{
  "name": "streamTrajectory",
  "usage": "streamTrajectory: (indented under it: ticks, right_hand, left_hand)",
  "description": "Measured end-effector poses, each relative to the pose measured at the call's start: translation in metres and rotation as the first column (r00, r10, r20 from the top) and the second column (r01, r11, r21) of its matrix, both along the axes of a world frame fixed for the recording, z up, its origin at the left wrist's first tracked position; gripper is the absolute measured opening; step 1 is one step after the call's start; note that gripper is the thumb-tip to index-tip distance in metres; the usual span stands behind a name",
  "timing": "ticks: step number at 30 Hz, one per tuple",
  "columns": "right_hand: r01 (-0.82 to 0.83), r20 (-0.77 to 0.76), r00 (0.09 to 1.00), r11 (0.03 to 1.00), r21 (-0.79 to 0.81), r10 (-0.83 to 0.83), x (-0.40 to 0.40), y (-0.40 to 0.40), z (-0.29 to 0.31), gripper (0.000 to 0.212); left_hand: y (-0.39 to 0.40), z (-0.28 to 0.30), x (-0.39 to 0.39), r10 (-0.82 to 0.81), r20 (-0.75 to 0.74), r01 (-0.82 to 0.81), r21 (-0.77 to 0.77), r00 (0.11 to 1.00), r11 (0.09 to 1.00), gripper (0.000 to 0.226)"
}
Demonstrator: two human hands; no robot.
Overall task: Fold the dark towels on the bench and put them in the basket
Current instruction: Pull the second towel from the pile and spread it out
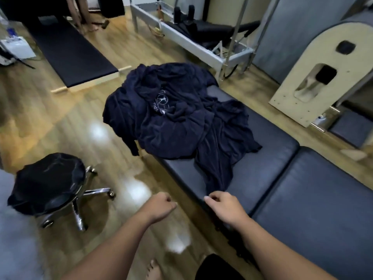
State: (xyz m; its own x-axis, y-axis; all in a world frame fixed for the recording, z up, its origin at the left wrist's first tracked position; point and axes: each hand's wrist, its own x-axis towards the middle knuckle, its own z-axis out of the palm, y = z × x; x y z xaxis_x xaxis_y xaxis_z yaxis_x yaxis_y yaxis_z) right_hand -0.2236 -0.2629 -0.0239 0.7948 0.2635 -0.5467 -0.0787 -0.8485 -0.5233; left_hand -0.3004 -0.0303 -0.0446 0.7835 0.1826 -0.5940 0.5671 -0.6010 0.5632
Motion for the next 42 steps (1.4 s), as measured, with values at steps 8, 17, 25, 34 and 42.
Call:
streamTrajectory:
  ticks: [8, 17, 25, 34, 42]
  right_hand:
    - [0.341, 0.198, 0.924, 0.939, -0.045, -0.326, 0.085, 0.016, -0.01, 0.019]
    - [0.387, 0.115, 0.922, 0.885, -0.258, -0.37, 0.148, 0.023, -0.025, 0.065]
    - [0.342, 0.127, 0.94, 0.897, -0.282, -0.318, 0.156, 0.037, -0.038, 0.068]
    - [0.462, 0.107, 0.879, 0.775, -0.431, -0.464, 0.156, 0.017, -0.025, 0.06]
    - [0.622, 0.138, 0.742, 0.596, -0.507, -0.656, 0.107, -0.025, -0.011, 0.04]
  left_hand:
    - [0.014, 0.019, 0.146, -0.307, 0.077, 0.291, 0.165, 0.949, 0.942, 0.027]
    - [-0.01, 0.026, 0.274, -0.65, 0.139, 0.556, 0.407, 0.747, 0.725, 0.023]
    - [-0.03, 0.011, 0.361, -0.896, 0.032, 0.715, 0.591, 0.442, 0.374, 0.023]
    - [-0.059, -0.006, 0.43, -0.937, -0.156, 0.81, 0.56, 0.312, 0.176, 0.067]
    - [-0.116, -0.013, 0.409, -0.989, -0.089, 0.972, 0.21, 0.122, 0.101, 0.015]
